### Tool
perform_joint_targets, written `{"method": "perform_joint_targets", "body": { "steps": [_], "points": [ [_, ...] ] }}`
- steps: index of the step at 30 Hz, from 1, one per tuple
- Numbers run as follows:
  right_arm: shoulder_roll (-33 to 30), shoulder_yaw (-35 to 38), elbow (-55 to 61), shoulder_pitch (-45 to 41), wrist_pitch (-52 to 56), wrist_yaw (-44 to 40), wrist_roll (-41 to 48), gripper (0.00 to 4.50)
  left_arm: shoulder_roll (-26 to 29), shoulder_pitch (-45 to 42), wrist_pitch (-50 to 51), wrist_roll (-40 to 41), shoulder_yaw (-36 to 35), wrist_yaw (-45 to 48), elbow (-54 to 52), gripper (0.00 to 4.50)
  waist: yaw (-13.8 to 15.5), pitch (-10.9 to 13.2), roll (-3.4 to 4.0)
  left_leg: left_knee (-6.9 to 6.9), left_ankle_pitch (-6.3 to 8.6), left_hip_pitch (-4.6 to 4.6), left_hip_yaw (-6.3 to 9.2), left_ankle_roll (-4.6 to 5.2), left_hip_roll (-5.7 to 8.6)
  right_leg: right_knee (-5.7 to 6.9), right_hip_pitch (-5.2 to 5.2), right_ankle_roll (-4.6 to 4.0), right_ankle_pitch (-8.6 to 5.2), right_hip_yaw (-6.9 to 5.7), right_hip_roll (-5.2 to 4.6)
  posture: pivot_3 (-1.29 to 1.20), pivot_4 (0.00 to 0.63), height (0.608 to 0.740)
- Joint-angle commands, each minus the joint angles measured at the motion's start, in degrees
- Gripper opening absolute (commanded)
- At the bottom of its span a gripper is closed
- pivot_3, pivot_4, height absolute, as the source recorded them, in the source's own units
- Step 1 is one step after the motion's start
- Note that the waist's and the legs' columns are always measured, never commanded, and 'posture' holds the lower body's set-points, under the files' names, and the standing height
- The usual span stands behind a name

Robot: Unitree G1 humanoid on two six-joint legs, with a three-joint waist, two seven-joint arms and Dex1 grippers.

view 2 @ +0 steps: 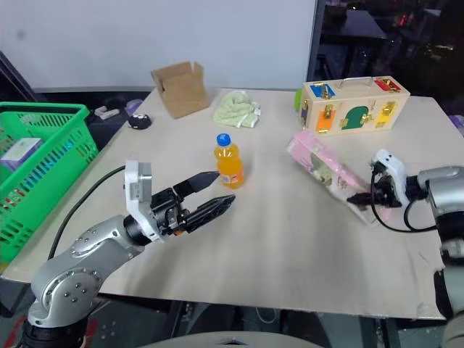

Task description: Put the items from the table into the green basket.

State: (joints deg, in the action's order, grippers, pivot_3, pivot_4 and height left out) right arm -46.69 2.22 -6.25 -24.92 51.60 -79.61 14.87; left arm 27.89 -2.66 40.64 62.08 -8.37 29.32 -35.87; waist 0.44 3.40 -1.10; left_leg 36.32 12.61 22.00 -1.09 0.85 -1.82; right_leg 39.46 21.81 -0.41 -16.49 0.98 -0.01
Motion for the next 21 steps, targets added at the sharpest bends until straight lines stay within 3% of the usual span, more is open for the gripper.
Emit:
{"method": "perform_joint_targets", "body": {
  "steps": [1,8,21],
  "points": [
    [3.4,6.7,20.3,2.8,10.9,4.7,11.4,2.16,-1.8,-3.4,0.9,4.0,0.3,-1.9,2.9,4.50,-0.7,0.0,-0.02,0.00,0.00,-0.03,-0.01,0.00,0.00,0.00,-0.02,0.13,-0.07,0.01,0.01,-0.04,0.000,0.740],
    [10.8,6.4,37.3,3.4,19.8,15.3,22.9,2.16,-2.6,-8.2,3.7,6.9,2.0,-0.4,6.8,4.50,-2.9,0.0,-0.13,0.19,-0.01,-0.07,-0.08,0.00,0.12,0.00,-0.11,0.42,0.01,0.07,0.06,-0.09,0.000,0.740],
    [8.6,-0.2,37.3,3.0,15.7,18.0,28.5,2.16,-2.6,-9.4,5.7,9.3,2.8,1.6,6.6,4.50,-3.0,0.0,-0.15,0.20,0.15,0.26,-0.10,0.28,0.36,-0.55,-0.05,0.59,0.21,0.21,0.06,-0.06,0.000,0.740]
  ]
}}
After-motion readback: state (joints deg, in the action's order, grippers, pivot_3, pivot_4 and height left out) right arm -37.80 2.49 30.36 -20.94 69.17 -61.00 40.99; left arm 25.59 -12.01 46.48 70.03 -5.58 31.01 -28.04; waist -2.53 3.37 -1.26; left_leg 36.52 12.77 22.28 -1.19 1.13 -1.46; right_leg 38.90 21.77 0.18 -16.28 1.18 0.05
